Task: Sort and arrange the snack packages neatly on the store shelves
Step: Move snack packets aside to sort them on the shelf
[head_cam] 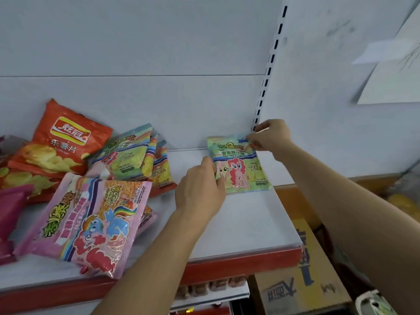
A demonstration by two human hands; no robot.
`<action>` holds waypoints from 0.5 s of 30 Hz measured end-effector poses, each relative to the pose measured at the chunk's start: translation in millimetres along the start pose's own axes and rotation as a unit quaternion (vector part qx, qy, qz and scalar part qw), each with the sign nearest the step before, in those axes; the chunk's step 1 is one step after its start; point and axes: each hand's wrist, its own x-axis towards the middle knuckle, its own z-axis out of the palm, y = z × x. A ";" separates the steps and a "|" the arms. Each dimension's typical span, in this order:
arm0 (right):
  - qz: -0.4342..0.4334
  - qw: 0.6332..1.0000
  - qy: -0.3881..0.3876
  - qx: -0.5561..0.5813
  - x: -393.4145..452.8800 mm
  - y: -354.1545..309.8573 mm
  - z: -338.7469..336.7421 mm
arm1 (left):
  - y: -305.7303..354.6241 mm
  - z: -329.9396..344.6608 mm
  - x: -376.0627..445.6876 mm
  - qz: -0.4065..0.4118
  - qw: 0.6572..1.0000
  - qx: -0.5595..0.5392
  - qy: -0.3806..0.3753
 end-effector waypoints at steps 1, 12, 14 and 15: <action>-0.002 1.000 0.007 0.000 1.8 2.5 0.9 | 0.3 1.3 0.7 0.001 1.000 0.009 0.001; -0.013 1.000 -0.014 -0.023 1.4 7.9 5.2 | -1.2 -0.4 0.7 0.014 0.999 0.047 0.003; -0.026 0.999 -0.003 -0.042 -1.8 6.7 3.0 | 0.3 -6.1 -0.4 0.025 0.999 0.048 0.007; -0.056 0.996 0.020 -0.068 -3.7 5.3 2.1 | 0.5 -12.2 -1.7 0.034 0.998 0.047 0.016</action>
